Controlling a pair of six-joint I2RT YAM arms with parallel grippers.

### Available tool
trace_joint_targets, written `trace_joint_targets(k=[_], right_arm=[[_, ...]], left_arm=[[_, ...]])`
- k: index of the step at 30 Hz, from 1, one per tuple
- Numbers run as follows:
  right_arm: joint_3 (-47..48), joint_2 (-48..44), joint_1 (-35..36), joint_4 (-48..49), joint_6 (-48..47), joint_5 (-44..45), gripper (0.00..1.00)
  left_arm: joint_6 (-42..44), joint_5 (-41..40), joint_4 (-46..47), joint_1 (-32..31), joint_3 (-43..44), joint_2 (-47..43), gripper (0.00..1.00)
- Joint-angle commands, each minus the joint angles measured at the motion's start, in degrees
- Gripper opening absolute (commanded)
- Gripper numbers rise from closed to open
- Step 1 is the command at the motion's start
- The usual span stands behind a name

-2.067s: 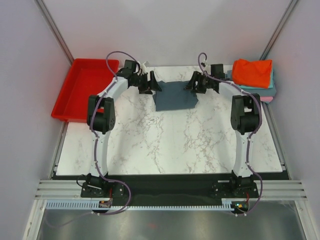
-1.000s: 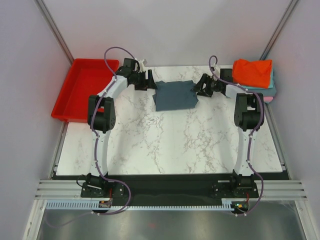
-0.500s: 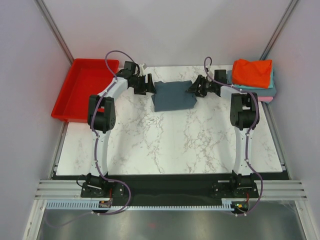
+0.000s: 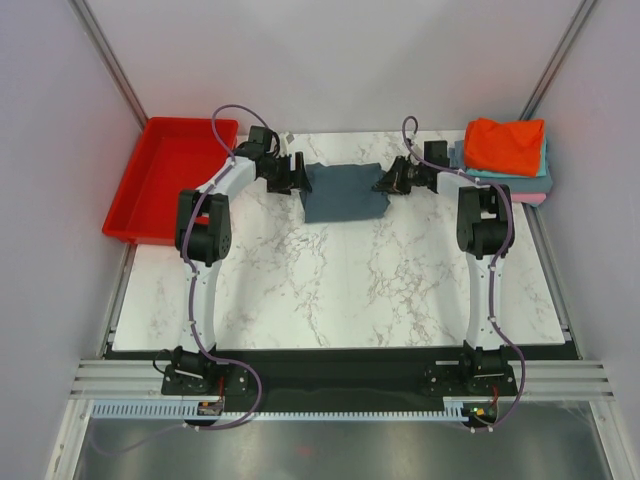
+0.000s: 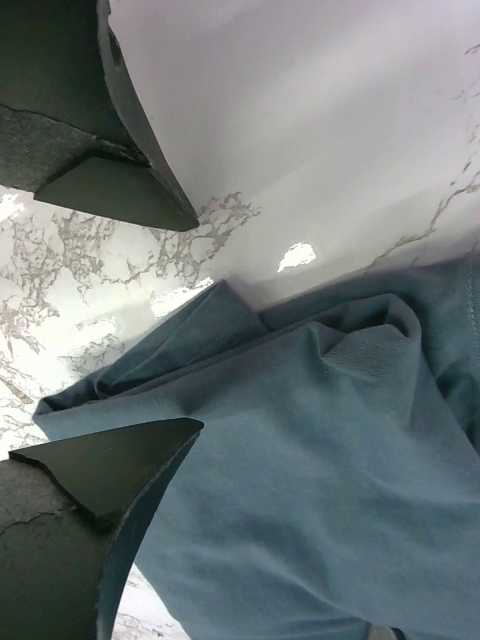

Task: Fold and stack the t-shirts
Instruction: Neatly place the folded tshirt to the corner

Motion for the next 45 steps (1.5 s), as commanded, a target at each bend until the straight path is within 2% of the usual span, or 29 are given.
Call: trace_joint_targets(k=[1, 10, 17, 32, 45], right_arm=[[6.39, -4.99, -0.21, -4.59, -7.49, 5.75, 0.00], [15.19, -14.75, -2.32, -13.91, -23.49, 16.49, 0.00], [17.84, -17.56, -3.37, -16.73, -28.85, 21.59, 0.00], [20.04, -22.05, -11.28, -17.96, -32.03, 26.08, 0.00], [29.96, -20.65, -15.77, -17.44, -29.50, 26.43, 0.00]], left_arm=[[2.68, -1.10, -0.37, -0.03, -0.97, -4.12, 0.84], [1.89, 0.04, -0.19, -0.12, -0.62, -4.03, 0.84], [0.66, 2.42, 0.33, -0.21, -0.88, -4.21, 0.83], [-0.05, 3.65, 0.86, -0.30, -0.70, -3.50, 0.83], [-0.22, 3.82, 1.04, -1.00, -0.70, -3.24, 0.83]])
